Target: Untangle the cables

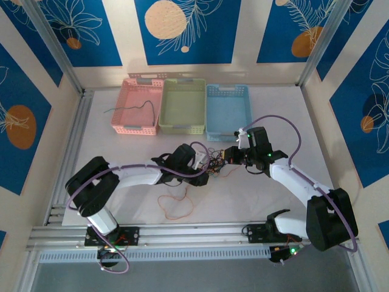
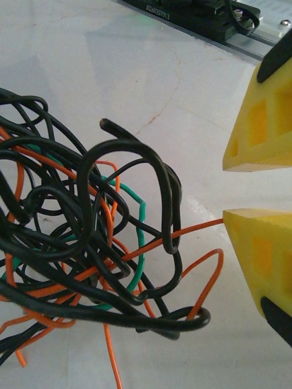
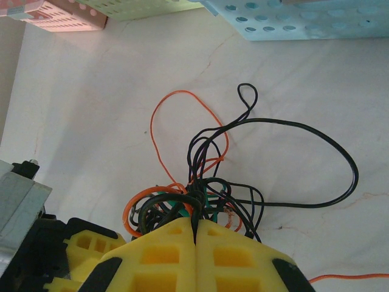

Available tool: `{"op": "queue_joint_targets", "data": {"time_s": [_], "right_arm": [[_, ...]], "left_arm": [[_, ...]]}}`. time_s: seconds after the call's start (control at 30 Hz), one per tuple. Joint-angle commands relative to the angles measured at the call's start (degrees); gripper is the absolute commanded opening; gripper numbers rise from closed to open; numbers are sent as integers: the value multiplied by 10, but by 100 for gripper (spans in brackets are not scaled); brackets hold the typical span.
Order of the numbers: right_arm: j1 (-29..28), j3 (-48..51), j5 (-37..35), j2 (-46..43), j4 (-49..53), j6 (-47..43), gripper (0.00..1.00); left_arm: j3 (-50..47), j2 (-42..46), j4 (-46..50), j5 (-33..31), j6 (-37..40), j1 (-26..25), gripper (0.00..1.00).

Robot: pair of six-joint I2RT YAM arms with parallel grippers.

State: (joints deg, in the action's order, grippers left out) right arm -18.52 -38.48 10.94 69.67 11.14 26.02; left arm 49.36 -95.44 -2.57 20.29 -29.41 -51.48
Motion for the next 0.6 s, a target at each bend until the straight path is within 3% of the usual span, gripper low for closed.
{"op": "queue_joint_targets", "data": {"time_s": [0.0,0.2,0.47,0.57], "right_arm": [[3,-1,8,-3,-5,3,0],[6,-2,8,-3,-5,3,0],[12,-2,10,-2,2,-2,0],[15,-4,13,-4,2,-1,0]], "left_arm": [[14,-7,7,-6,18,-7,27],[10,8,43,-30,31,-9,38],[7,20,48,-37,35,-12,39],[3,8,42,-34,33,-13,34]]}}
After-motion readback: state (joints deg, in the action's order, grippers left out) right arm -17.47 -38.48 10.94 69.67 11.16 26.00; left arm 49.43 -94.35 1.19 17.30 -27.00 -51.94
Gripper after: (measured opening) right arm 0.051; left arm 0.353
